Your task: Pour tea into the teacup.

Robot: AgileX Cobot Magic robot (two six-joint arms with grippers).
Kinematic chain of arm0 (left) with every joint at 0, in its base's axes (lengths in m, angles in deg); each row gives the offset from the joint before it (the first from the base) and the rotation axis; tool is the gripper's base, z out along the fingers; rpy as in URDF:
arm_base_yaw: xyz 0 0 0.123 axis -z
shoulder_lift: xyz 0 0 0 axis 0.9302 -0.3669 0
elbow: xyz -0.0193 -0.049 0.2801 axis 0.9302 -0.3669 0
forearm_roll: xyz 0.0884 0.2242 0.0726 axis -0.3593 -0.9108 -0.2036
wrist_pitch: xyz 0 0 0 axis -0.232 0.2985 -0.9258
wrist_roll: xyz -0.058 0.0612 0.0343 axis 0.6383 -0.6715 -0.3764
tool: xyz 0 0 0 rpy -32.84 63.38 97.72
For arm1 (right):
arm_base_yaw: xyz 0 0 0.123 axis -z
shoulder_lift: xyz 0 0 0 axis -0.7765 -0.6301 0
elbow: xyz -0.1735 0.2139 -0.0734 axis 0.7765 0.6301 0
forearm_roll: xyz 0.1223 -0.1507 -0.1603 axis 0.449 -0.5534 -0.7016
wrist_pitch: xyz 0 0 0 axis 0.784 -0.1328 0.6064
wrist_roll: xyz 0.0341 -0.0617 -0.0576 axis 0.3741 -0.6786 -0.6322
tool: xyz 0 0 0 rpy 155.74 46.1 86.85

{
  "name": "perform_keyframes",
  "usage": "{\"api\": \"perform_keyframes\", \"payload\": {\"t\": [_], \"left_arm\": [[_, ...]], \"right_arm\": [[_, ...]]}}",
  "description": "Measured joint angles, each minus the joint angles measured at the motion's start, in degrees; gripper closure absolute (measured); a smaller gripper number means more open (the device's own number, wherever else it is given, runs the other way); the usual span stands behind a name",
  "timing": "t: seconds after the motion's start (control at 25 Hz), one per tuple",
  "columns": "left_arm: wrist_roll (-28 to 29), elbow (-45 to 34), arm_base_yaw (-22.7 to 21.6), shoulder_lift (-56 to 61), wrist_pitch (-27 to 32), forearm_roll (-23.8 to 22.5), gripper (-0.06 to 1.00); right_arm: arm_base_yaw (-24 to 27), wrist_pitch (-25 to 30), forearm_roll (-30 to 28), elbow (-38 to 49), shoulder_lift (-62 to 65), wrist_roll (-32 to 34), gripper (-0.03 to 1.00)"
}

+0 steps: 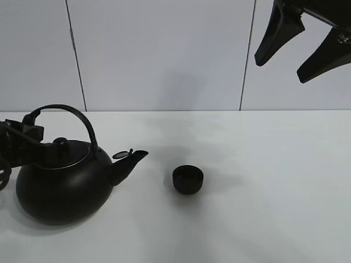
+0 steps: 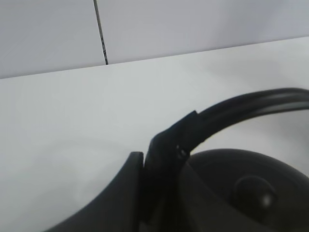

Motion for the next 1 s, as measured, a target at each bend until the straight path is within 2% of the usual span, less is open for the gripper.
{"api": "perform_keyframes", "payload": {"t": [0.64, 1.0], "left_arm": [[-0.23, 0.09, 0.0, -0.63, -0.35, 0.05, 0.83], [1.36, 0.38, 0.0, -0.5, -4.03, -0.01, 0.6]], "right_arm": [[0.0, 0.0, 0.0, 0.0, 0.0, 0.0, 0.49], [0.0, 0.0, 0.0, 0.0, 0.0, 0.0, 0.49]]}}
